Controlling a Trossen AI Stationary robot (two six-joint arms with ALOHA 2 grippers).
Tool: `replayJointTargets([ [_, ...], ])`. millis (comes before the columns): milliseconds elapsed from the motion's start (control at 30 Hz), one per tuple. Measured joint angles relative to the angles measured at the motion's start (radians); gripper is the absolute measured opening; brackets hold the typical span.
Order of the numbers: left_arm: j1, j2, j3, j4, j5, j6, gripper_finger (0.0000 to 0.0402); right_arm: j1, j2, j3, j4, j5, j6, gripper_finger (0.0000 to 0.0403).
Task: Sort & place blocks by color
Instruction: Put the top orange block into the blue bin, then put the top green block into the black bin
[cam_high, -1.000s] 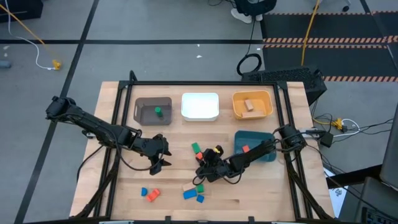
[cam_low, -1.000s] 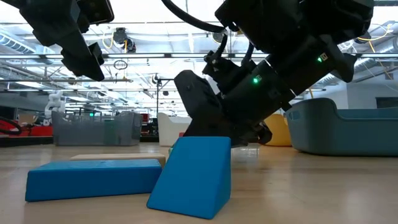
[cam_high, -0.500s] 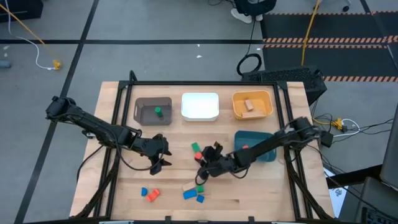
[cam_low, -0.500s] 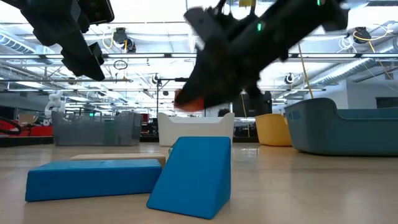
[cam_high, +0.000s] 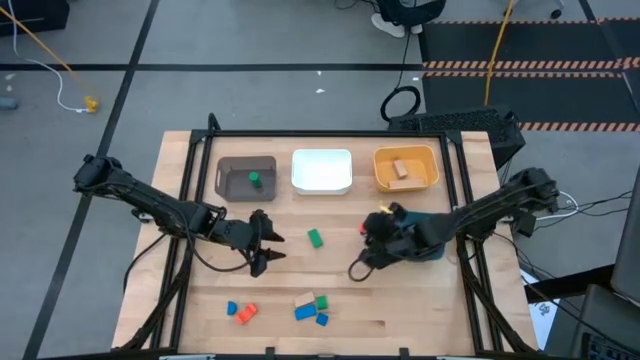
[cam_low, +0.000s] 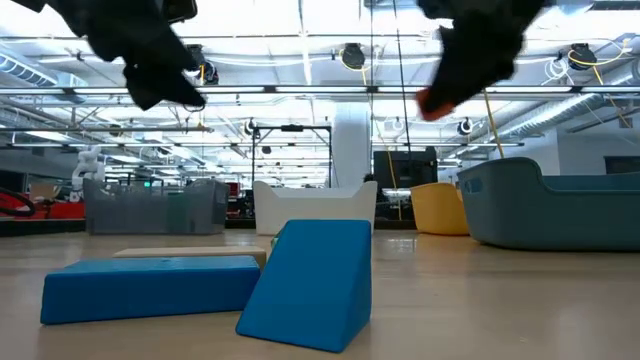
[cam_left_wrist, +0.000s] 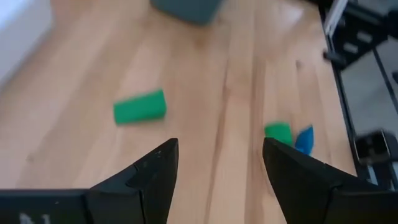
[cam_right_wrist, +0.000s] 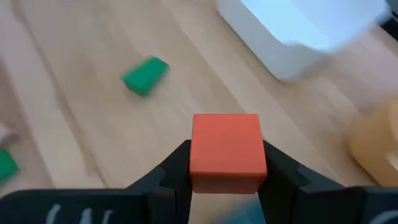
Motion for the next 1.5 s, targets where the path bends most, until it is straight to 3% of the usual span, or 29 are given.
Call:
replayJointTargets([
  [233, 0.006, 0.0, 0.0, 0.106, -0.138, 0.053, 0.0234, 0.0, -0.158, -0.181, -0.065, -0.106, 0.13, 0.0116],
  [433, 0.04, 0.0, 0.0, 0.125, -0.141, 0.062, 0.0234, 0.001, -0.273, -0.397, -0.009, -0.185, 0.294, 0.0116],
  [633, 0.09, 0.0, 0.0, 0.125, -0.141, 0.068, 0.0234, 0.001, -0.36, -0.576, 0.139, -0.234, 0.36, 0.0116],
  [833, 0.135, 0.0, 0.0, 0.125, -0.141, 0.068, 0.0234, 0.001, -0.4, -0.707, 0.265, -0.227, 0.426, 0.0131],
  [1033, 0.158, 0.0, 0.0, 0.124, -0.141, 0.06, 0.0234, 0.0, -0.437, -0.744, 0.33, -0.236, 0.394, 0.0185],
  [1500, 0.159, 0.0, 0.0, 0.12, -0.14, 0.068, 0.0234, 0.0, -0.645, -0.744, 0.352, -0.192, 0.334, 0.0184],
])
